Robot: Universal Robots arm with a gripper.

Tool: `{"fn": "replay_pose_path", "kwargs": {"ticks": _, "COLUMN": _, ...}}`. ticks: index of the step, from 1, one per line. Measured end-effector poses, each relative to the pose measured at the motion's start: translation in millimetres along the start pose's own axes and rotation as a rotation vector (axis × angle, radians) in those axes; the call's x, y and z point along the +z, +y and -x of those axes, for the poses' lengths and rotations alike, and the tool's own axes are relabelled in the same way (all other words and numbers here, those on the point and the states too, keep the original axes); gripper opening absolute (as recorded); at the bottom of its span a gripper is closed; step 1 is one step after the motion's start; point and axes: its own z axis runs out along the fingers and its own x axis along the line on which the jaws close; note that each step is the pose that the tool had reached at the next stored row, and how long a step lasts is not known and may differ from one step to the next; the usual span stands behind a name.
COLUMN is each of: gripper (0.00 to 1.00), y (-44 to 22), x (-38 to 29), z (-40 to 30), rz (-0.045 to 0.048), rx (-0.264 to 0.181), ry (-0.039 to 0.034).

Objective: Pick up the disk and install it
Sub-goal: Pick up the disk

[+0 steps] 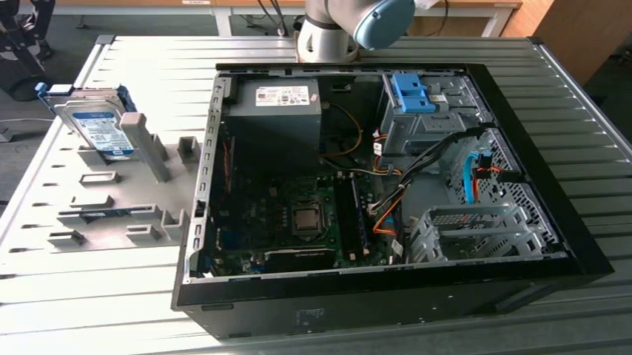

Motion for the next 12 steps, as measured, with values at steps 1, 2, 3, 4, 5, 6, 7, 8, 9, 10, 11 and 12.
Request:
{"fn": "replay_pose_path", "kwargs": {"ticks": 1, "gripper": 0.11, "y": 0.0, "x": 0.0, "z": 0.0, "rz": -0.0001, "rx": -0.011, "ry": 0.0004}}
{"fn": "replay_pose_path", "kwargs": {"ticks": 2, "gripper": 0.11, "y": 0.0, "x": 0.0, "z": 0.0, "rz": -0.0003, "rx": -0.022, "ry": 0.0006}}
{"fn": "replay_pose_path", "kwargs": {"ticks": 3, "gripper": 0.11, "y": 0.0, "x": 0.0, "z": 0.0, "rz": -0.0007, "rx": -0.032, "ry": 0.0005}}
{"fn": "replay_pose_path", "kwargs": {"ticks": 4, "gripper": 0.11, "y": 0.0, "x": 0.0, "z": 0.0, "rz": -0.001, "rx": -0.043, "ry": 0.0004}}
{"fn": "replay_pose_path", "kwargs": {"ticks": 5, "gripper": 0.11, "y": 0.0, "x": 0.1, "z": 0.0, "rz": -0.0013, "rx": -0.053, "ry": 0.0003}}
{"fn": "replay_pose_path", "kwargs": {"ticks": 6, "gripper": 0.11, "y": 0.0, "x": 0.1, "z": 0.0, "rz": -0.0014, "rx": -0.064, "ry": 0.0006}}
{"fn": "replay_pose_path", "kwargs": {"ticks": 7, "gripper": 0.11, "y": 0.0, "x": 0.2, "z": 0.0, "rz": -0.0016, "rx": -0.077, "ry": 0.001}}
{"fn": "replay_pose_path", "kwargs": {"ticks": 8, "gripper": 0.11, "y": 0.0, "x": 0.2, "z": 0.0, "rz": -0.0017, "rx": -0.092, "ry": 0.0015}}
{"fn": "replay_pose_path", "kwargs": {"ticks": 9, "gripper": 0.11, "y": 0.0, "x": 0.3, "z": 0.0, "rz": -0.0018, "rx": -0.108, "ry": 0.0021}}
{"fn": "replay_pose_path", "kwargs": {"ticks": 10, "gripper": 0.11, "y": 0.0, "x": 0.3, "z": 0.0, "rz": -0.0021, "rx": -0.124, "ry": 0.0025}}
{"fn": "replay_pose_path", "kwargs": {"ticks": 11, "gripper": 0.11, "y": 0.0, "x": 0.3, "z": 0.0, "rz": -0.0028, "rx": -0.134, "ry": 0.002}}
{"fn": "replay_pose_path", "kwargs": {"ticks": 12, "gripper": 0.11, "y": 0.0, "x": 0.2, "z": 0.0, "rz": -0.0039, "rx": -0.142, "ry": 0.0008}}
